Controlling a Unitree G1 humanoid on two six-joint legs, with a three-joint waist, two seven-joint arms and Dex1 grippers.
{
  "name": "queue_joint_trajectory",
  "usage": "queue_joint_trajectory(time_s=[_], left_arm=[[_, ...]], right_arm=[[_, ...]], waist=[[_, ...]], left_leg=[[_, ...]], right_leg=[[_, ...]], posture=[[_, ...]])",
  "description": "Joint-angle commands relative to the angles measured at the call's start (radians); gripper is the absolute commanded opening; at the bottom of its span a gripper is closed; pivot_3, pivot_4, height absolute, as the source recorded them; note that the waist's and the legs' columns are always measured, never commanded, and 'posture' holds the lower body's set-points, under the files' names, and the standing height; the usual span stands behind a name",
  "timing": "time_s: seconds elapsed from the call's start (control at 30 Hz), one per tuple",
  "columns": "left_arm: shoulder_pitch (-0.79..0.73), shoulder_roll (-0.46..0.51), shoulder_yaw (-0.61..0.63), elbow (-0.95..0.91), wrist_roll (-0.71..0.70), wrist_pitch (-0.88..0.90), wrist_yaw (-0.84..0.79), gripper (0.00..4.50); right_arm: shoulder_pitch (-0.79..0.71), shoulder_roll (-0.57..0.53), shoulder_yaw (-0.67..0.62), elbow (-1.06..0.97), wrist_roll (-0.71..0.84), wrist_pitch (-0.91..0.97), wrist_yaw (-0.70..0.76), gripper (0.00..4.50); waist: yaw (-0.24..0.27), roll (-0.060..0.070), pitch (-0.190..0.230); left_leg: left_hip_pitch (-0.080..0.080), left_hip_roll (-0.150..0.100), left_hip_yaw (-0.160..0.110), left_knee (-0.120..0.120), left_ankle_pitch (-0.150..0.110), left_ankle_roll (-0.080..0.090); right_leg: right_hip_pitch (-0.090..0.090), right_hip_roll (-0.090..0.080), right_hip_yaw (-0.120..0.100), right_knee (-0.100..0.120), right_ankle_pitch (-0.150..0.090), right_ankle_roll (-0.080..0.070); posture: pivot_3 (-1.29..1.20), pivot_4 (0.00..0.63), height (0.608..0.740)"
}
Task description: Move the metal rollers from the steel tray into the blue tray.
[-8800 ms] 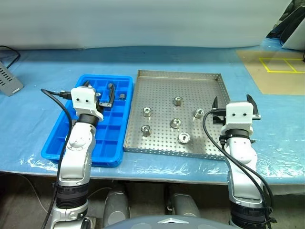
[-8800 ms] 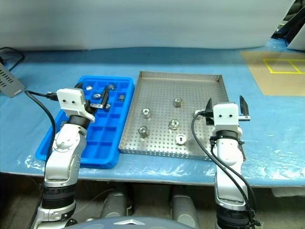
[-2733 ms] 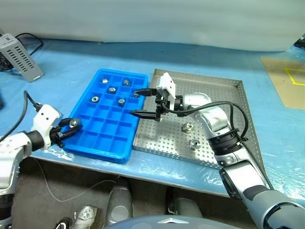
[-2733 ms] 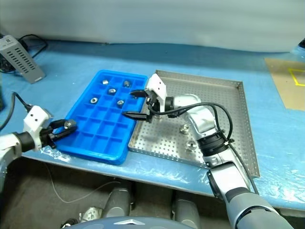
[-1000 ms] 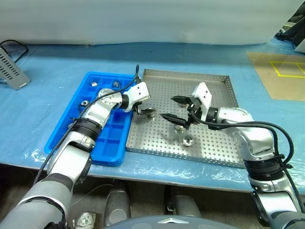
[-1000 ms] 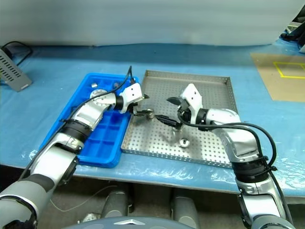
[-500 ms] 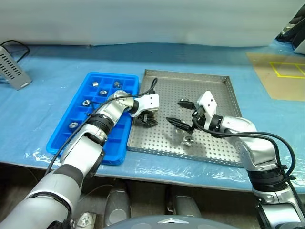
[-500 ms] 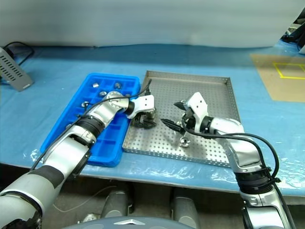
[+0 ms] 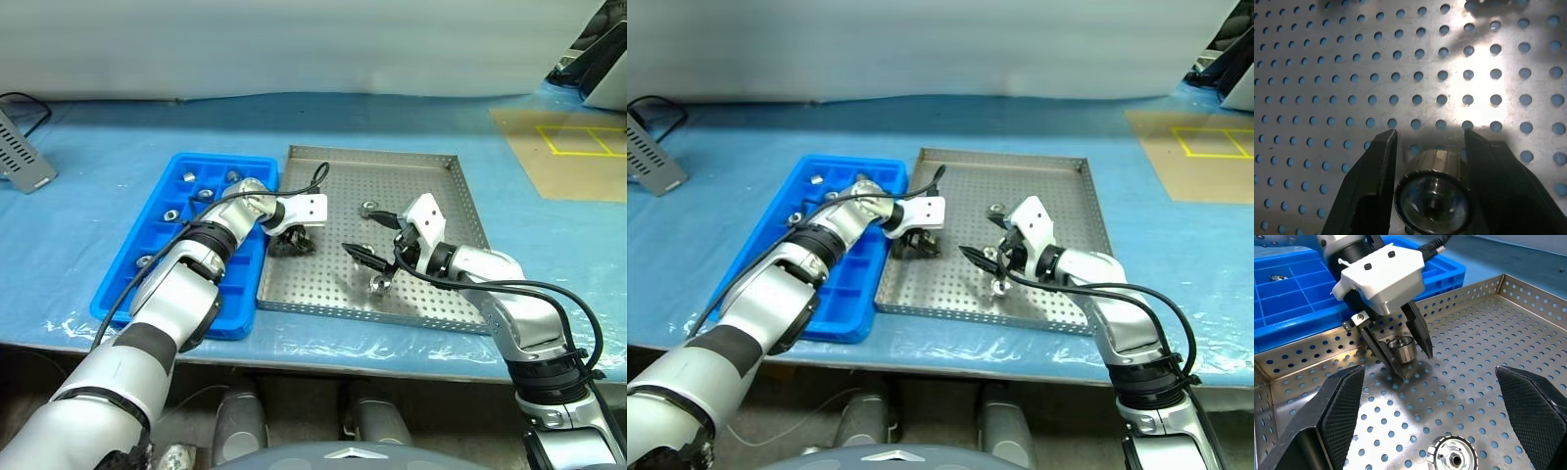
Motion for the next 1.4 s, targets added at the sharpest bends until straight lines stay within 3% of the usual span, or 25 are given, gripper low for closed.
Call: queue_joint_trajectory(time_s=[0.03, 0.4, 0.57, 0.9, 1.1, 1.2, 1.27, 1.4], left_arm=[[-0.016, 0.053, 0.010, -0.004, 0.013, -0.018, -0.052, 2.45], [0.049, 0.151, 0.002, -0.104, 0.007, -0.069, -0.242, 2.45], [0.061, 0.158, 0.015, -0.122, 0.012, -0.053, -0.197, 1.31], [0.075, 0.155, 0.037, -0.147, 0.000, -0.055, -0.141, 1.31], [0.090, 0.107, 0.160, -0.296, -0.215, -0.038, -0.258, 1.31], [0.086, 0.099, 0.206, -0.348, -0.291, 0.005, -0.304, 1.92], [0.081, 0.104, 0.219, -0.377, -0.325, 0.042, -0.346, 2.60], [0.028, 0.173, 0.168, -0.341, -0.238, -0.031, -0.369, 3.95]], right_arm=[[-0.003, 0.006, 0.000, -0.017, -0.005, -0.030, -0.002, 4.50], [-0.030, 0.025, 0.026, 0.054, -0.039, -0.088, 0.009, 4.50], [-0.039, 0.028, 0.029, 0.034, -0.043, -0.073, 0.003, 4.50], [-0.061, 0.028, 0.029, 0.002, -0.035, -0.029, 0.002, 4.50], [-0.069, 0.033, 0.036, 0.006, -0.039, -0.023, 0.002, 4.50], [-0.073, 0.033, 0.033, 0.001, -0.037, -0.015, -0.001, 4.50], [-0.072, 0.033, 0.033, -0.005, -0.037, -0.010, -0.003, 4.50], [-0.071, 0.039, 0.036, -0.011, -0.035, -0.003, -0.011, 4.50]], waist=[[-0.005, 0.000, 0.000], [-0.032, 0.000, 0.000], [-0.040, 0.000, 0.000], [-0.041, 0.000, 0.000], [-0.029, 0.000, 0.001], [-0.013, 0.000, 0.001], [-0.009, 0.000, 0.001], [-0.007, 0.000, 0.001]], left_leg=[[0.000, 0.000, 0.000, -0.001, 0.000, 0.000], [-0.003, 0.001, 0.001, -0.017, 0.001, -0.001], [-0.002, 0.001, 0.001, -0.017, 0.001, -0.002], [0.002, 0.001, 0.001, -0.018, 0.002, -0.003], [-0.001, 0.000, 0.002, -0.018, 0.001, -0.003], [-0.006, 0.000, 0.002, -0.017, 0.001, -0.002], [-0.008, 0.000, 0.002, -0.017, 0.001, -0.001], [-0.012, 0.000, 0.002, -0.017, 0.001, -0.001]], right_leg=[[0.000, 0.000, 0.000, 0.000, 0.002, -0.003], [-0.010, 0.002, -0.002, -0.004, 0.001, -0.010], [-0.009, 0.002, -0.002, -0.003, 0.001, -0.010], [-0.006, 0.002, -0.002, -0.003, 0.001, -0.010], [-0.007, 0.001, -0.002, -0.004, 0.001, -0.010], [-0.011, 0.000, -0.003, -0.004, 0.001, -0.010], [-0.014, 0.000, -0.002, -0.004, 0.001, -0.010], [-0.017, 0.000, -0.003, -0.003, 0.001, -0.010]], posture=[[-0.32, 0.150, 0.740], [-0.30, 0.150, 0.740], [-0.28, 0.150, 0.740], [-0.27, 0.150, 0.740], [-0.27, 0.150, 0.740], [-0.27, 0.150, 0.740], [-0.27, 0.150, 0.740], [-0.28, 0.150, 0.740]])
